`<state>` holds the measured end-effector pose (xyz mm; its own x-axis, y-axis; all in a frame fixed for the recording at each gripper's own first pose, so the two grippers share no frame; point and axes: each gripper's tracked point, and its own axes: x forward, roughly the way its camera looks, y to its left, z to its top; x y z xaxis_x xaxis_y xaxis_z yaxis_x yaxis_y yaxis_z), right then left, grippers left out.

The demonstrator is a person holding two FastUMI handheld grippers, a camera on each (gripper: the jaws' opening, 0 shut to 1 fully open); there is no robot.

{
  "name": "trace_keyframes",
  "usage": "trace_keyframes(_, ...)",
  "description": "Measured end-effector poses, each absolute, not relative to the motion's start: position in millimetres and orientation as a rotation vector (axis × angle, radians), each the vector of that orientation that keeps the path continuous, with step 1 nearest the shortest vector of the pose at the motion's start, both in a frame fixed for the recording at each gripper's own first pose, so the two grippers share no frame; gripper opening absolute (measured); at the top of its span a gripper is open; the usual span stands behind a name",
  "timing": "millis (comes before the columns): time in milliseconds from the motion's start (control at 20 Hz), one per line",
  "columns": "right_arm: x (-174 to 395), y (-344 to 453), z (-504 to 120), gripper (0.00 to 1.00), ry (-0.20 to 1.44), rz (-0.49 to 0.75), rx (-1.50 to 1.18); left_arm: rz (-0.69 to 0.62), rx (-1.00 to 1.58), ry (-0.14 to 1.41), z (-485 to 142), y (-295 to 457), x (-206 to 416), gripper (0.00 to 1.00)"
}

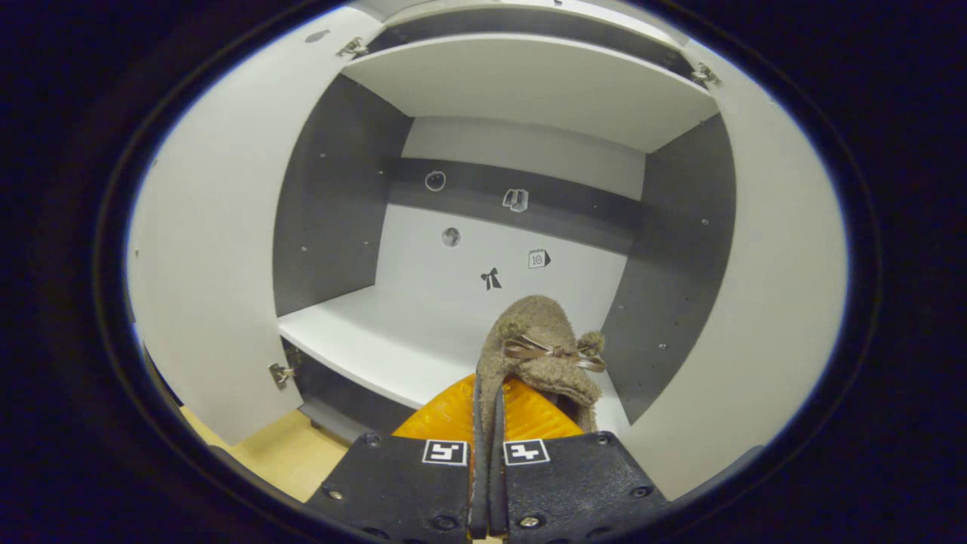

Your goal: Grab one shoe with the right hand and put it into the shoe cabinet, grab the other shoe with the left hand and put it into the shoe cabinet; then close the right door with the right hand and the left door with the left hand.

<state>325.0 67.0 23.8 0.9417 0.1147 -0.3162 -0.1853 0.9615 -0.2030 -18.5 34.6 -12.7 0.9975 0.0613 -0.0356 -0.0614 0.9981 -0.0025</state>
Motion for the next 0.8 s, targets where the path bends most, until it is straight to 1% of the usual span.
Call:
trace_keyframes(150, 367, 67, 12, 0.05, 0.383, 0.127, -0.239, 0.068, -0.014, 0.043, -15, 38, -17, 0.95)
trace_keyframes(300, 396, 64, 0, 0.05, 0.45, 0.095, -0.258, 0.088, -0.017, 0.049, -16, 45, -16, 0.95)
trace_keyframes(450, 410, 69, -12, 0.04, 0.503, 0.084, -0.223, 0.11, -0.017, 0.046, -16, 54, -14, 0.95)
trace_keyframes(550, 412, 70, -12, 0.05, 0.503, 0.082, -0.246, 0.115, -0.023, 0.048, -17, 57, -14, 0.95)
trace_keyframes(700, 411, 74, -6, 0.12, 0.49, 0.09, -0.261, 0.115, -0.03, 0.054, -20, 57, -12, 0.95)
trace_keyframes(750, 408, 74, -7, 0.27, 0.493, 0.089, -0.267, 0.113, -0.032, 0.052, -20, 56, -12, 0.95)
trace_keyframes(800, 404, 74, -5, 0.36, 0.491, 0.09, -0.27, 0.109, -0.034, 0.051, -20, 55, -12, 0.95)
